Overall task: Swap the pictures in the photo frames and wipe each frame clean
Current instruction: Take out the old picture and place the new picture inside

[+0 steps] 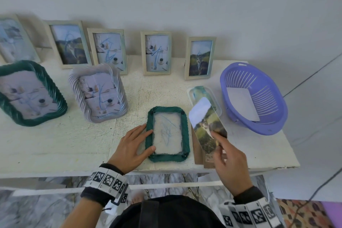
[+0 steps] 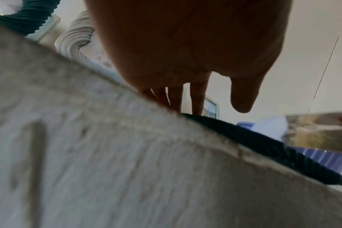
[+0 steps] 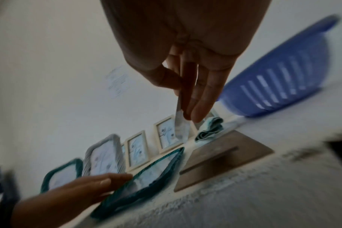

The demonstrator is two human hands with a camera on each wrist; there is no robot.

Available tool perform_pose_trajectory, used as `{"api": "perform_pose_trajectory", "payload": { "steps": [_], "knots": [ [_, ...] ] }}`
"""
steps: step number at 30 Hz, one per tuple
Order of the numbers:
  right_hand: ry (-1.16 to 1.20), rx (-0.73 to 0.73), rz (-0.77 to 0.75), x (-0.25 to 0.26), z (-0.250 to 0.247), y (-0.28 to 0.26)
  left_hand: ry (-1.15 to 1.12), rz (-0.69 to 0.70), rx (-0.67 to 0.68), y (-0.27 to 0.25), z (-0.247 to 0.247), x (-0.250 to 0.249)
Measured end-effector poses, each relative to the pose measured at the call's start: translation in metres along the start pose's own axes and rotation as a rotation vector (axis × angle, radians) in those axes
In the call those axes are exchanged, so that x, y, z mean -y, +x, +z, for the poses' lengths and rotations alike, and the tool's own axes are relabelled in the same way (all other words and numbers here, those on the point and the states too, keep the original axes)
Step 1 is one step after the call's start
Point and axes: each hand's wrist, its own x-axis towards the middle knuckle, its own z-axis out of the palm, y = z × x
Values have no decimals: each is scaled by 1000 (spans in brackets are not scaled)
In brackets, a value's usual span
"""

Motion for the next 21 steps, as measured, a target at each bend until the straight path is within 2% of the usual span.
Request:
{"api": "perform_pose_trajectory", "payload": {
  "steps": [5,11,15,19,21],
  "knots": [
    [213,34,314,-33,-29,-24,-69,-24,-45,10,-16,-14],
    [346,-13,485,-61,-46,-45,-72,146,-42,60,-21,-66],
    [266,-17,522,-75,-51,-50,-71,301,46,104,-1,-111],
    [-19,29,431,-81,-56,-51,49,428,97,147,24,-156],
    [-136,72,400,-82,-59,-50,153,427,116,165,35,-174]
  ]
}}
